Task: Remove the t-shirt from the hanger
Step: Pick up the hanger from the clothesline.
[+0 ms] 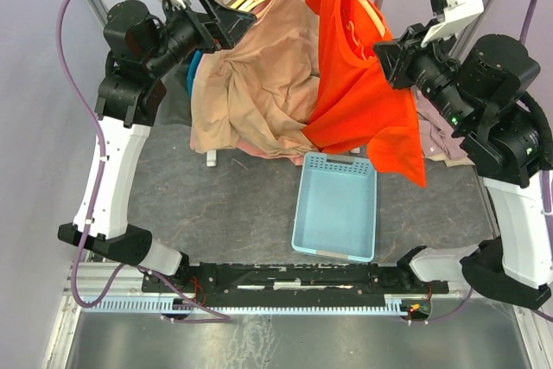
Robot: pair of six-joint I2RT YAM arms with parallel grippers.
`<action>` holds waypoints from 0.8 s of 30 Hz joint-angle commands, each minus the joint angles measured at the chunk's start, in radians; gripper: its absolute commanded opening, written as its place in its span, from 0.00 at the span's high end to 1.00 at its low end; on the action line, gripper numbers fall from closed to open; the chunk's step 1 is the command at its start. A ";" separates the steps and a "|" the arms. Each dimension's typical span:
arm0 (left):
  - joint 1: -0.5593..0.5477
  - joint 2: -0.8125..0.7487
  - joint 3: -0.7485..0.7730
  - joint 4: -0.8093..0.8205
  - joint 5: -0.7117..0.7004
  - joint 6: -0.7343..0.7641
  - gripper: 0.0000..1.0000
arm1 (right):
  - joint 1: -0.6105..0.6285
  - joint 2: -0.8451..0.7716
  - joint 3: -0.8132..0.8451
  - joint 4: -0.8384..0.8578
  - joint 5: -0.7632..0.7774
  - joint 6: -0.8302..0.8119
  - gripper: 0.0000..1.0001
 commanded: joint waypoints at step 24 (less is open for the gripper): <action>-0.091 0.048 0.057 0.025 -0.102 0.059 0.01 | 0.006 0.078 0.236 0.296 0.041 -0.146 0.99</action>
